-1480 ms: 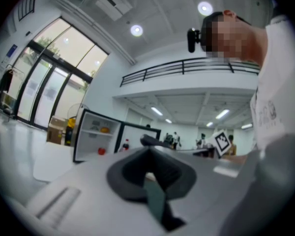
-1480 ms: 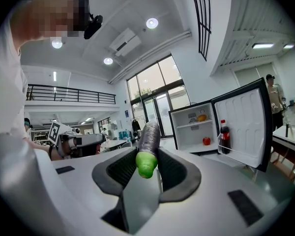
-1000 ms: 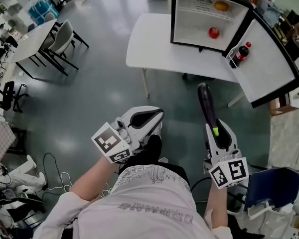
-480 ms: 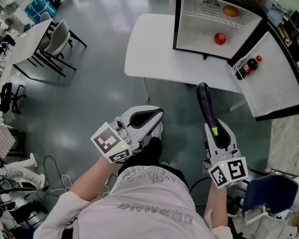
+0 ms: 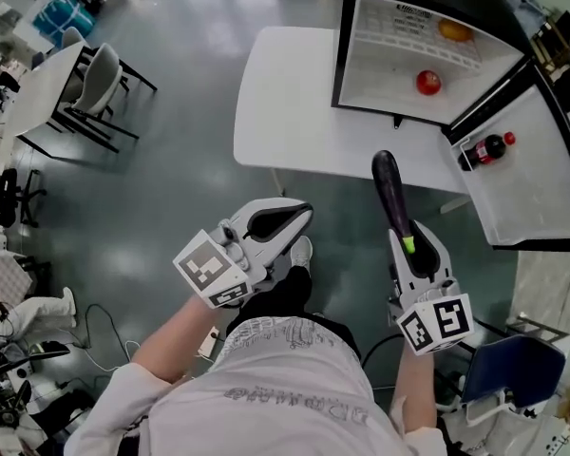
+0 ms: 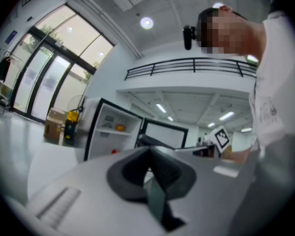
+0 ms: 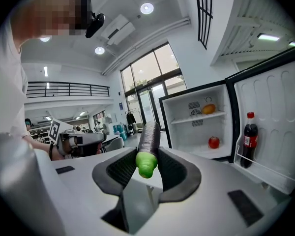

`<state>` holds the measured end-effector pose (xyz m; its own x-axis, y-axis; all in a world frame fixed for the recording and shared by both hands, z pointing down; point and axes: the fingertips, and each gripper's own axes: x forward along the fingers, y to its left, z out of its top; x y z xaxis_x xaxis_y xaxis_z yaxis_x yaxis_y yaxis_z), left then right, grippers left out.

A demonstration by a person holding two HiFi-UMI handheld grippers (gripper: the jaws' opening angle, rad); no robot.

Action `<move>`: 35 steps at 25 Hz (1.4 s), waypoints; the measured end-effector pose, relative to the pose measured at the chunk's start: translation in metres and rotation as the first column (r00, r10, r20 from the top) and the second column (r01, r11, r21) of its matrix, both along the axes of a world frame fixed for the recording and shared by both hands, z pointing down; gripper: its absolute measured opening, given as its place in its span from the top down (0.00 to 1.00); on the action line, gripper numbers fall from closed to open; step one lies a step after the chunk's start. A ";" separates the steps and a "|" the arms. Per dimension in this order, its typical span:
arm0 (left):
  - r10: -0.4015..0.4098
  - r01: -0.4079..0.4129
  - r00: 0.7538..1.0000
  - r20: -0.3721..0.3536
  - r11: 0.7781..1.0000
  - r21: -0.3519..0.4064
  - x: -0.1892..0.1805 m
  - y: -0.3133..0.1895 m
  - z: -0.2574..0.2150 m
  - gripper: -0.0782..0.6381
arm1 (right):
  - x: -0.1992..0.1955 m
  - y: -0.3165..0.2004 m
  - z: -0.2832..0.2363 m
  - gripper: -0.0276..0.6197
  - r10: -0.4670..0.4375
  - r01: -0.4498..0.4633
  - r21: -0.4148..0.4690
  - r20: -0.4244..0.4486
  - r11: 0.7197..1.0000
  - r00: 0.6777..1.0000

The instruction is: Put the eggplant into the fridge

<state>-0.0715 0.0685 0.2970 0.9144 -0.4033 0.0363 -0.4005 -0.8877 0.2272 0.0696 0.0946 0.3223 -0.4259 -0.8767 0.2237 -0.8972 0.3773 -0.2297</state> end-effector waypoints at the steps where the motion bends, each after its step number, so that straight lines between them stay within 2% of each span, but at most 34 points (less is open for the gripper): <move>1: 0.001 -0.001 1.000 0.001 1.000 -0.003 0.000 -0.008 0.001 0.88 | -0.001 -0.009 0.000 0.76 0.002 -0.002 -0.004 -0.001 1.000 1.000; 8: 0.029 -0.029 1.000 -0.003 0.999 -0.026 -0.004 -0.057 0.004 0.88 | -0.008 -0.057 0.000 0.76 0.018 -0.018 -0.030 -0.025 0.999 1.000; 16: 0.072 -0.072 0.997 -0.005 0.997 -0.021 0.000 -0.104 0.002 0.88 | -0.006 -0.102 0.002 0.76 0.053 -0.054 -0.043 -0.009 0.998 0.999; 26: 0.092 -0.092 0.996 -0.004 0.996 -0.016 0.003 -0.126 -0.001 0.88 | -0.008 -0.136 -0.002 0.76 0.051 -0.051 -0.025 -0.025 0.998 0.998; 35: 0.081 -0.080 0.996 0.021 0.996 -0.037 0.020 -0.143 0.014 0.88 | 0.009 -0.162 0.024 0.76 0.037 -0.038 -0.047 -0.022 0.998 0.999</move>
